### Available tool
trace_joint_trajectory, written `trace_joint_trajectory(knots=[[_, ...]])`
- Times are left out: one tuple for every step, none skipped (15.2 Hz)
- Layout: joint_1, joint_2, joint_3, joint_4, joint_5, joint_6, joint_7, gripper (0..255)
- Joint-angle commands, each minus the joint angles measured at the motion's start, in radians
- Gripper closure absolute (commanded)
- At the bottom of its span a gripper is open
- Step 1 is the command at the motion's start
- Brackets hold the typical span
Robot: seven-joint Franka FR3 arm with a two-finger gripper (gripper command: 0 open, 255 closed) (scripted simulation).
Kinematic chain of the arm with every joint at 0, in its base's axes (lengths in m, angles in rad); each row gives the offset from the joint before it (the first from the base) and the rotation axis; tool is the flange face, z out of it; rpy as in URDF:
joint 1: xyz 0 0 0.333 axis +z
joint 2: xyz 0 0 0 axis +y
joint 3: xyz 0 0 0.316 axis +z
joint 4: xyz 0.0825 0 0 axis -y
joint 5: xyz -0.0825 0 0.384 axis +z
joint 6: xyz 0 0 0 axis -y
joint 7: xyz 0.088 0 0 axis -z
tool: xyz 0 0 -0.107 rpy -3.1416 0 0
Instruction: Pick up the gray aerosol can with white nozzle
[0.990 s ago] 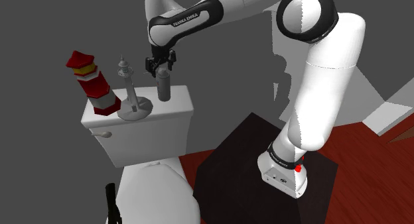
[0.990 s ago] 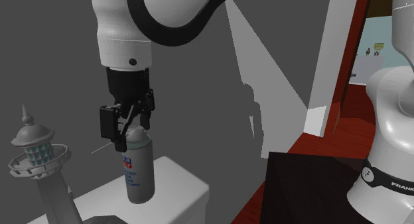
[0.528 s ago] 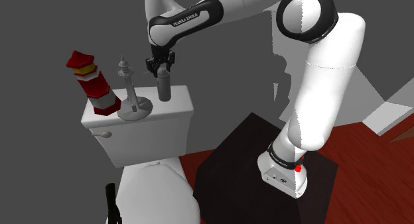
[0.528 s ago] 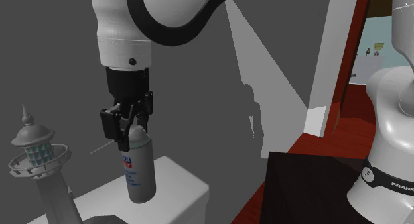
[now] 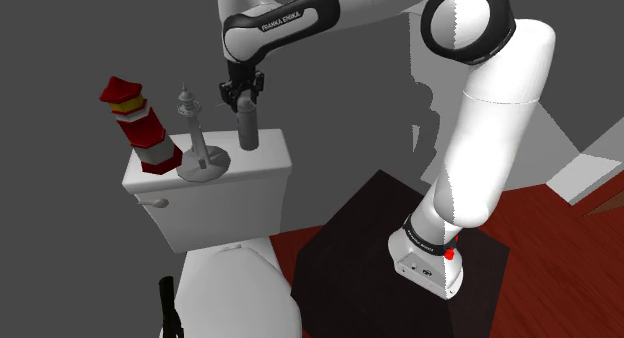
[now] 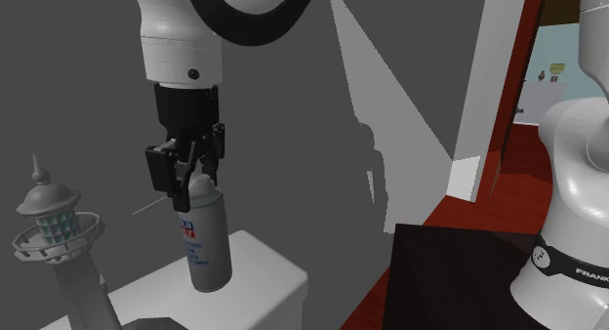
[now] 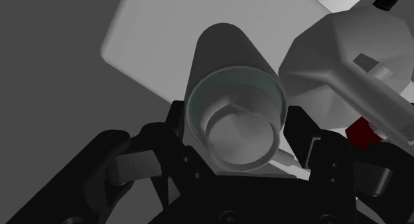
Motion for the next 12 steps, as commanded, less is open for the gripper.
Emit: trace_joint_trajectory(knots=[[0.000, -0.009, 0.001, 0.019, 0.003, -0.027, -0.002, 255], [0.000, -0.013, 0.002, 0.027, 0.005, -0.039, -0.004, 255], [0.000, -0.017, 0.002, 0.035, 0.006, -0.051, -0.006, 255], [0.000, -0.020, 0.003, 0.044, 0.007, -0.063, -0.007, 255], [0.000, -0.024, 0.003, 0.052, 0.009, -0.075, -0.009, 255], [0.000, -0.027, 0.003, 0.061, 0.010, -0.087, -0.010, 255], [0.000, -0.031, 0.004, 0.070, 0.011, -0.100, -0.012, 255], [0.000, -0.034, 0.004, 0.080, 0.012, -0.112, -0.013, 255], [0.000, -0.036, 0.004, 0.090, 0.013, -0.124, -0.014, 255], [0.000, -0.039, 0.005, 0.100, 0.014, -0.137, -0.016, 255], [0.000, -0.039, 0.005, 0.101, 0.015, -0.139, -0.016, 255], [0.000, -0.039, 0.005, 0.101, 0.015, -0.139, -0.016, 255]])
